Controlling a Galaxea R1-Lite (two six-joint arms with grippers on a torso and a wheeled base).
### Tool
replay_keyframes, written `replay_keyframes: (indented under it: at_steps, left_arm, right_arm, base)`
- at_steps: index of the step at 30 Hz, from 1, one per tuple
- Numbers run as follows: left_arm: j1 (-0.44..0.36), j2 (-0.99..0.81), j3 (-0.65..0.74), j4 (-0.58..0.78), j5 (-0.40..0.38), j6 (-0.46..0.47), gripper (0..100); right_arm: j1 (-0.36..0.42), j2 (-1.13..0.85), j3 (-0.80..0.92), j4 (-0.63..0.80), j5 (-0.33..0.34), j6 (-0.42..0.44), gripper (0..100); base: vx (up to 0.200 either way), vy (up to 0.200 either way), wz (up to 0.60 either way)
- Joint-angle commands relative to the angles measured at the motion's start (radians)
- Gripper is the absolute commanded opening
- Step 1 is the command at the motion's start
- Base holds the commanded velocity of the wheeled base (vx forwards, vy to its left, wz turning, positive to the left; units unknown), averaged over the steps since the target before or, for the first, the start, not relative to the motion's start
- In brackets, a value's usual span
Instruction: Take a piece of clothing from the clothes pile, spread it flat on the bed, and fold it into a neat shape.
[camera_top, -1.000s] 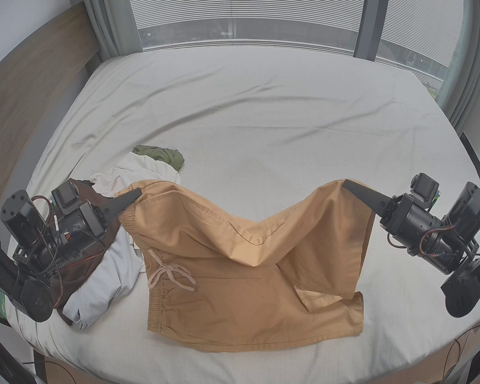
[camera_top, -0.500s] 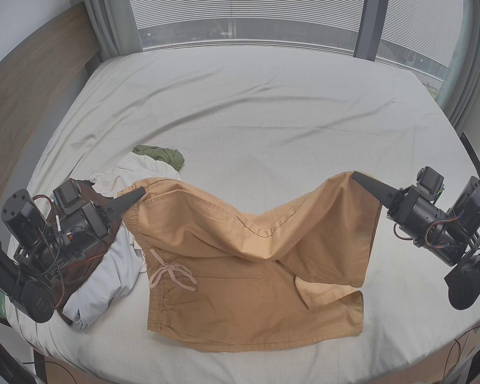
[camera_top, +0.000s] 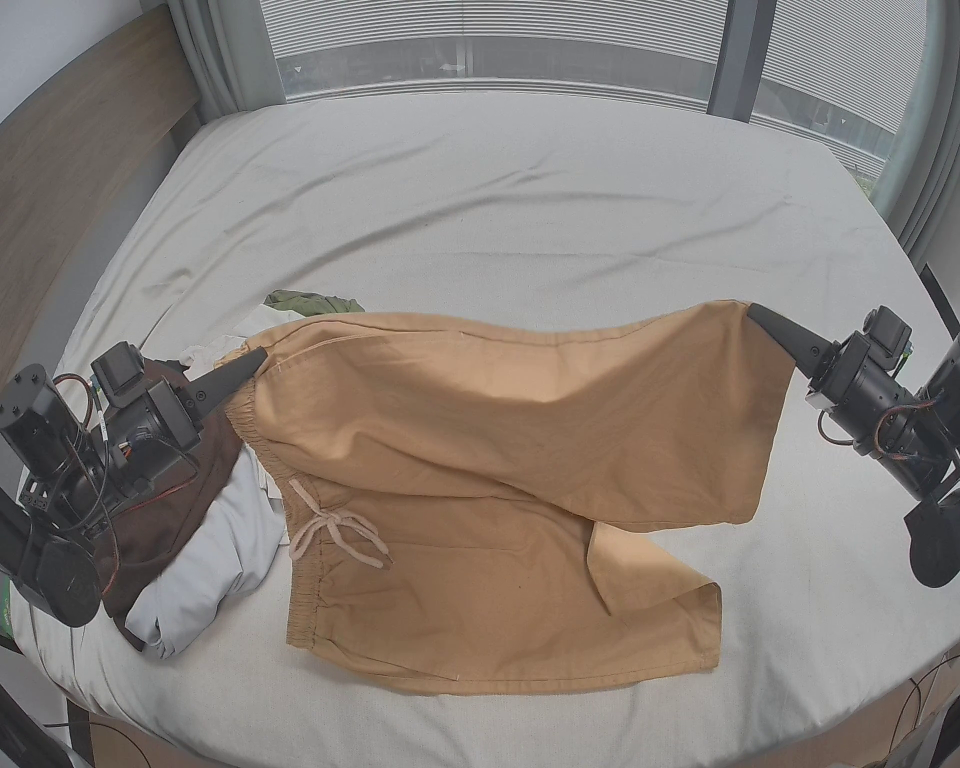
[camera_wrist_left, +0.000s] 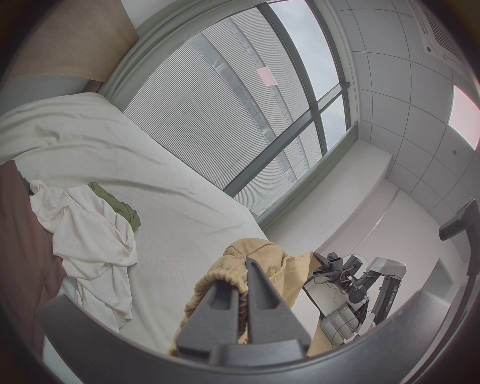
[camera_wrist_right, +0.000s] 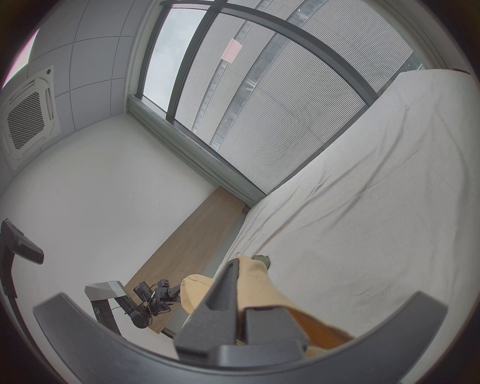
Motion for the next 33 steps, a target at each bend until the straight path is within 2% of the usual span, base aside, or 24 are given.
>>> replay_keyframes:
  at_steps: [1, 15, 19, 25, 33]
  left_arm:
    - [0.006, -0.002, -0.001, 0.000, -0.001, 0.001, 0]
    - [0.006, 0.015, 0.020, 0.001, -0.004, 0.002, 0]
    - [0.006, 0.027, 0.028, 0.001, -0.004, 0.004, 0]
    - [0.008, 0.024, 0.039, 0.001, -0.002, 0.004, 0]
    - [0.031, 0.024, 0.048, 0.003, -0.007, 0.028, 0]
  right_arm:
    - [-0.019, -0.004, -0.018, -0.001, -0.002, 0.000, 0]
    - [-0.044, -0.051, -0.027, 0.001, 0.006, 0.008, 0]
    - [-0.042, -0.071, -0.026, 0.001, 0.016, 0.006, 0]
    - [-0.044, -0.063, -0.010, -0.001, 0.067, 0.005, 0]
    - [-0.044, -0.051, -0.007, -0.001, 0.067, 0.000, 0]
  base:
    - [0.000, 0.000, 0.00]
    - [0.000, 0.000, 0.00]
    - [0.000, 0.000, 0.00]
    - [0.000, 0.000, 0.00]
    - [0.000, 0.000, 0.00]
